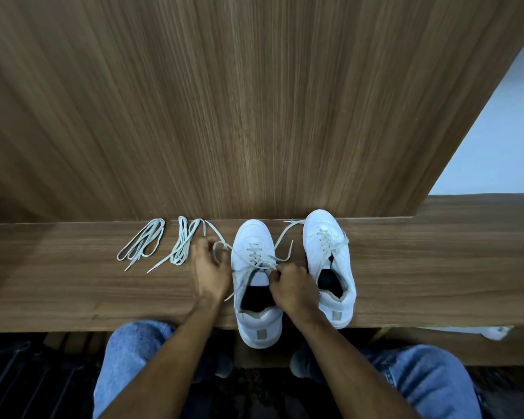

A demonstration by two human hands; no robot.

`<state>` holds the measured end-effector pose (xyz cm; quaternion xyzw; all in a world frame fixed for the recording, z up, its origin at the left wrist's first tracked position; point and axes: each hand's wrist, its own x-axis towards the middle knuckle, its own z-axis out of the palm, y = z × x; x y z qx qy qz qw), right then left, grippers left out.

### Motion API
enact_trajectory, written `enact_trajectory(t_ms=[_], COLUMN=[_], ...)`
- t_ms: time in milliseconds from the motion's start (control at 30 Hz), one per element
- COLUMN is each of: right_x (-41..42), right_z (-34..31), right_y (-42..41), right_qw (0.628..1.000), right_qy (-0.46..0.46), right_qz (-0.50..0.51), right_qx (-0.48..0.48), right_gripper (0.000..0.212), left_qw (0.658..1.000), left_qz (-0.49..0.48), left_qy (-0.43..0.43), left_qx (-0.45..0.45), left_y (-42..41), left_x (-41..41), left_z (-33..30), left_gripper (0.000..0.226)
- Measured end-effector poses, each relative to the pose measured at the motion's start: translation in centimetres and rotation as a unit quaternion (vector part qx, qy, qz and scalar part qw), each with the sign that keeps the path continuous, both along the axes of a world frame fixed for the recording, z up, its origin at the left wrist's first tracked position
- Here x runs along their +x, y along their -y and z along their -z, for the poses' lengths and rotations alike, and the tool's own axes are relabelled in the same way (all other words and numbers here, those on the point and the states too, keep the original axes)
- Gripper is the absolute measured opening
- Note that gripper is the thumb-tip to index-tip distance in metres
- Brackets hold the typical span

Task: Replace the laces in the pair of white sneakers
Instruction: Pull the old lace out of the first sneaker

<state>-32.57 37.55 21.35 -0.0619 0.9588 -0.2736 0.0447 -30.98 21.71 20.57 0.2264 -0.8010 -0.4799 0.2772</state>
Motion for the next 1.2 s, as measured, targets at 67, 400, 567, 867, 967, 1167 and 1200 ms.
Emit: enact_trajectory(t_ms=[67,400,567,867,967,1167,1200], right_x=[-0.1,-0.3,-0.3,-0.4,-0.4,-0.4,-0.4], right_z=[0.0,0.2,0.5,0.4,0.2,0.2,0.3], right_y=[0.0,-0.3,-0.3,-0.2,-0.3,-0.3,-0.3], right_qw=[1.000,1.000,1.000,1.000,1.000,1.000,1.000], right_qy=[0.000,0.018,0.009,0.012,0.016,0.014,0.013], right_qz=[-0.001,-0.008,-0.012,-0.009,-0.007,-0.009,-0.010], right_qx=[-0.002,-0.011,-0.006,-0.002,-0.004,0.001,0.003], right_gripper=[0.028,0.026,0.026,0.025,0.024,0.025,0.025], left_qw=[0.987,0.884,0.988,0.992,0.948,0.929,0.939], left_qz=[0.065,0.111,-0.091,-0.066,0.095,0.123,0.102], left_qy=[0.026,0.042,-0.028,0.012,0.058,0.072,0.056], left_qx=[-0.142,-0.452,-0.123,-0.104,-0.300,-0.342,-0.324], left_y=[-1.1,-2.3,0.1,0.2,-1.9,-2.9,-2.6], left_x=[0.5,-0.2,-0.9,-0.1,0.6,0.3,0.1], left_z=[0.8,1.1,-2.2,-1.6,0.4,0.9,0.6], left_gripper=[0.019,0.018,0.003,0.024,0.031,0.014,0.010])
